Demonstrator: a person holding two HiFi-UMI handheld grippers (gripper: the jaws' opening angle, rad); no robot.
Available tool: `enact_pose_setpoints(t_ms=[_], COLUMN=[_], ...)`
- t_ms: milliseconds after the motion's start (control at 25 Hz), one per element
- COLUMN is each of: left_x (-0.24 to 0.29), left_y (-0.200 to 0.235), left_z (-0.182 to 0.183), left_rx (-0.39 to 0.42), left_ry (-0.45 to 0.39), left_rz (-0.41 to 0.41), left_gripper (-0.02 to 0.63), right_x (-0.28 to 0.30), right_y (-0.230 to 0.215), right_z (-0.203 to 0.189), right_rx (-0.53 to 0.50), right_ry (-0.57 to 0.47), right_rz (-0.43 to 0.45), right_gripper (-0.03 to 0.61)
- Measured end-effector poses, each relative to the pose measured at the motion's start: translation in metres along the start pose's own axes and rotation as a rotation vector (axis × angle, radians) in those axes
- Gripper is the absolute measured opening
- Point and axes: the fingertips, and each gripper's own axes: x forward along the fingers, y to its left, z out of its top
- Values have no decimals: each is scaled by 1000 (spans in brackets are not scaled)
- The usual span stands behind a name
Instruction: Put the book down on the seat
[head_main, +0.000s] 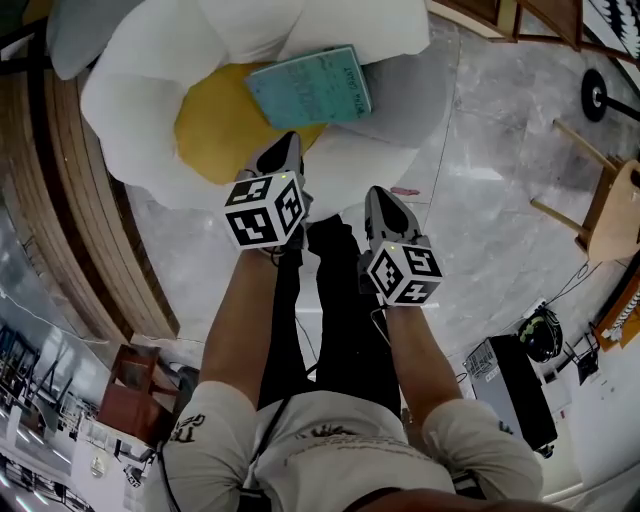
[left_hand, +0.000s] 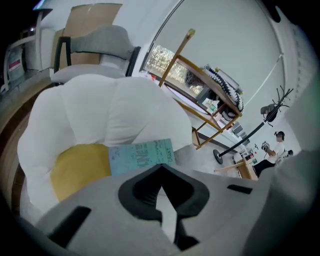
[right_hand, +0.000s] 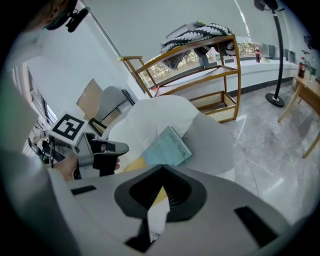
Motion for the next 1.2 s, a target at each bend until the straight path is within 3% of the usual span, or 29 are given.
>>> enact_pose_setpoints(t_ms=[400, 600, 720, 880, 1200], left_x=[-155, -242, -307, -382, -536], left_y=[-17, -11, -16, -27, -64], left_z=[61, 96, 122, 191, 283], left_rx=[25, 1, 31, 82, 164], left_ry=[-177, -240, -278, -403, -676], left_rz=[-7, 36, 61, 49, 97], left_gripper=[20, 20, 20, 20, 20], right_x=[-54, -94, -137, -179, -287], right_y=[109, 171, 227, 302, 402], right_z=[67, 131, 166, 225, 288], right_rx=[-182, -353, -399, -431, -460], right_ry=[-141, -251, -304, -432, -630], right_rz=[86, 38, 74, 168, 313], right_gripper=[26, 26, 26, 26, 26])
